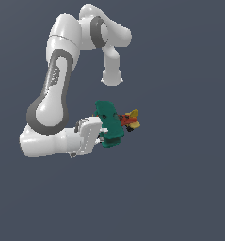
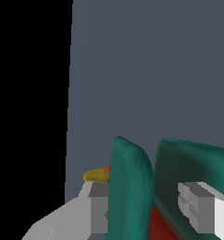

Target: Pick up the object and move it to a goal position.

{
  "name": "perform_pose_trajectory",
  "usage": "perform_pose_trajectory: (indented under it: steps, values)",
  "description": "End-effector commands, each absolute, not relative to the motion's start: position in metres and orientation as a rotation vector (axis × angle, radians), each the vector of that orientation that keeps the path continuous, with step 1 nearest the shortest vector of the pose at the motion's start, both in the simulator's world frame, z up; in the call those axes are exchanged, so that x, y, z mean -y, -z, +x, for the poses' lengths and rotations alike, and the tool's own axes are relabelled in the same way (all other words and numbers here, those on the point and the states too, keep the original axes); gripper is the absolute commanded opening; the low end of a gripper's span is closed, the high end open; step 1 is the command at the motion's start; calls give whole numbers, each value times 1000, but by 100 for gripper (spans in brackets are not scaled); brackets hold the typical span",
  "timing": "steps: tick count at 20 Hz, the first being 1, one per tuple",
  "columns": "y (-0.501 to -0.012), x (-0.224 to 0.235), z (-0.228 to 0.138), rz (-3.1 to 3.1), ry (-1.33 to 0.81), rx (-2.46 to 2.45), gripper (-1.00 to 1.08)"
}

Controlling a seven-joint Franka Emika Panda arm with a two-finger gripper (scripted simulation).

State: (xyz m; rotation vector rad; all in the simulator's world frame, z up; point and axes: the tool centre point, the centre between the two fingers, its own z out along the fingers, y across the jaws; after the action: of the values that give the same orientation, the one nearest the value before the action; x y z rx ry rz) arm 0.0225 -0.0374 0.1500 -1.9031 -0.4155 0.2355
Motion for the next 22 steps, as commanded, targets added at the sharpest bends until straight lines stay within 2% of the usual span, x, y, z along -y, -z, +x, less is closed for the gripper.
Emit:
perform_pose_trajectory:
  steps: [1,12,22]
  values:
    - [-150,39,23,-1894,-227,417,28]
    - [-149,22,25,-1863,-236,425,28]
    - [-150,30,26,-1815,-200,428,28]
